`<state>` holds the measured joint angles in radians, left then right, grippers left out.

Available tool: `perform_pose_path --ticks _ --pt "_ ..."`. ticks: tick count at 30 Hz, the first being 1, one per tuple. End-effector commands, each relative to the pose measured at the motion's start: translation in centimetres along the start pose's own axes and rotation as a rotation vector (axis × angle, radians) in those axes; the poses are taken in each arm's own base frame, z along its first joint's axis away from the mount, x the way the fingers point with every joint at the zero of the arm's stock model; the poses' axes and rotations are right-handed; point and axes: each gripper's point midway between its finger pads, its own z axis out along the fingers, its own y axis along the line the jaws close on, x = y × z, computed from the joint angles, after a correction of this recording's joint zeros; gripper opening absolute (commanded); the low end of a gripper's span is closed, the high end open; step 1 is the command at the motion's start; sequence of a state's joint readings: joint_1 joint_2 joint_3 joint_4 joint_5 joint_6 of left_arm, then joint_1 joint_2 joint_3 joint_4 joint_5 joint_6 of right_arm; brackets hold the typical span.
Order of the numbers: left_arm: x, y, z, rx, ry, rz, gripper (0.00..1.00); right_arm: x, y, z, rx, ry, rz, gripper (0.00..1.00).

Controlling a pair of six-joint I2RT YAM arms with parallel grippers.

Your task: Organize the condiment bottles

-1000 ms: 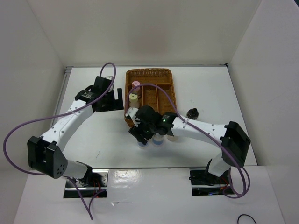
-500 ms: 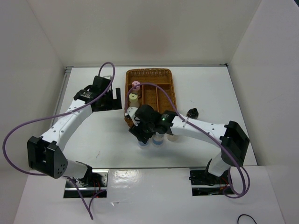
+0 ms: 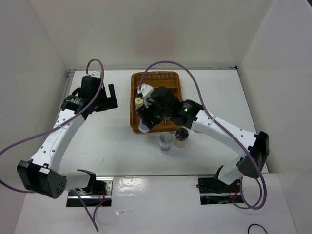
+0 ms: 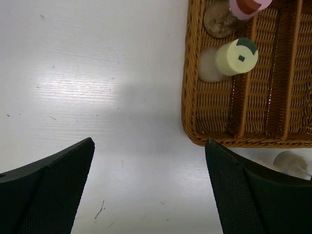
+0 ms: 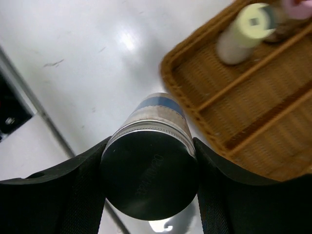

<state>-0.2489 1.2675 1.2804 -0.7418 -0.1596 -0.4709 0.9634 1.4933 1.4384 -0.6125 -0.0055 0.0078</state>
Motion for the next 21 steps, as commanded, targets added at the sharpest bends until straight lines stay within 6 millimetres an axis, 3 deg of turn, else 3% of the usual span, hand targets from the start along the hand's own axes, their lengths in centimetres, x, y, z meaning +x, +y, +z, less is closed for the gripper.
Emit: perform_pose_path --ticks 1,4,11,16,17,19,21 --pt "-2.5 0.7 -2.3 -0.017 -0.084 0.001 1.0 -5.8 -5.0 -3.8 0.128 -0.186 0.044 0.39" --pt "-3.4 0.9 -3.8 -0.009 -0.13 -0.004 1.0 -7.5 -8.7 -5.1 0.21 -0.229 0.065 0.39" --pt "-3.5 1.9 -3.1 -0.029 -0.122 0.005 1.0 -9.2 -16.2 -4.3 0.354 -0.259 0.108 0.4" --pt "-3.8 1.9 -1.9 -0.008 -0.098 0.01 1.0 -10.7 -19.3 -2.0 0.384 -0.267 0.119 0.41" --pt "-4.2 2.1 -1.3 -0.017 -0.097 0.002 1.0 -10.1 -19.7 -0.4 0.381 -0.238 0.123 0.41" --pt "-4.3 2.2 -0.9 -0.01 -0.091 -0.005 1.0 -10.6 -20.1 0.6 0.383 -0.242 0.111 0.41" --pt "-4.7 2.2 -0.6 0.0 -0.093 -0.003 1.0 -10.0 -20.7 2.8 0.38 -0.214 0.115 0.41"
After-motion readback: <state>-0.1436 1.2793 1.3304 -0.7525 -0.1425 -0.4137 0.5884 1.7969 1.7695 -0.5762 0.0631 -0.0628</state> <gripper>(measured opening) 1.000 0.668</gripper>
